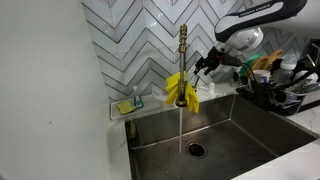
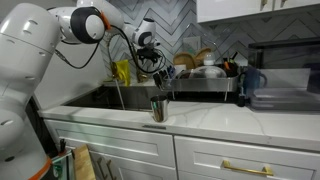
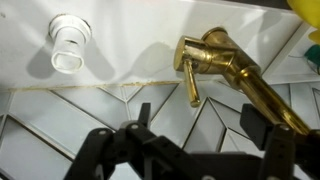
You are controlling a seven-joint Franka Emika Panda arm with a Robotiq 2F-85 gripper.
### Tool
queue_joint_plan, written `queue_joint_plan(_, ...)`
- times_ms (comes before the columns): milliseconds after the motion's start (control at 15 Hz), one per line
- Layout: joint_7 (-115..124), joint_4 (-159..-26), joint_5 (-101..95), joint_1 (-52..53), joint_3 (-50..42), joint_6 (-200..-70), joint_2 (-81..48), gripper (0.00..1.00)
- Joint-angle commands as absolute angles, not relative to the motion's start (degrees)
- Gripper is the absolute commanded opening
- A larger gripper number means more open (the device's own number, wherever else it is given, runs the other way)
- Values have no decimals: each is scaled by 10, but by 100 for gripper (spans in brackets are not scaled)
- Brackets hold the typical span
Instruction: Close the tap
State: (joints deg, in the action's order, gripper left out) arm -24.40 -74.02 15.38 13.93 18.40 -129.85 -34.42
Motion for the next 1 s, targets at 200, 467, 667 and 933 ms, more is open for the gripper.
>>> queue_joint_plan(200,-231,-725,151,145,182,-1268,-357,43)
queue_joint_plan(467,-228,-723,151,145,183,-1260,-361,12)
queue_joint_plan(667,-221,-724,150,146,181,-1257,-359,0)
queue_joint_plan(933,-213,-723,147,148,179,-1256,-358,3)
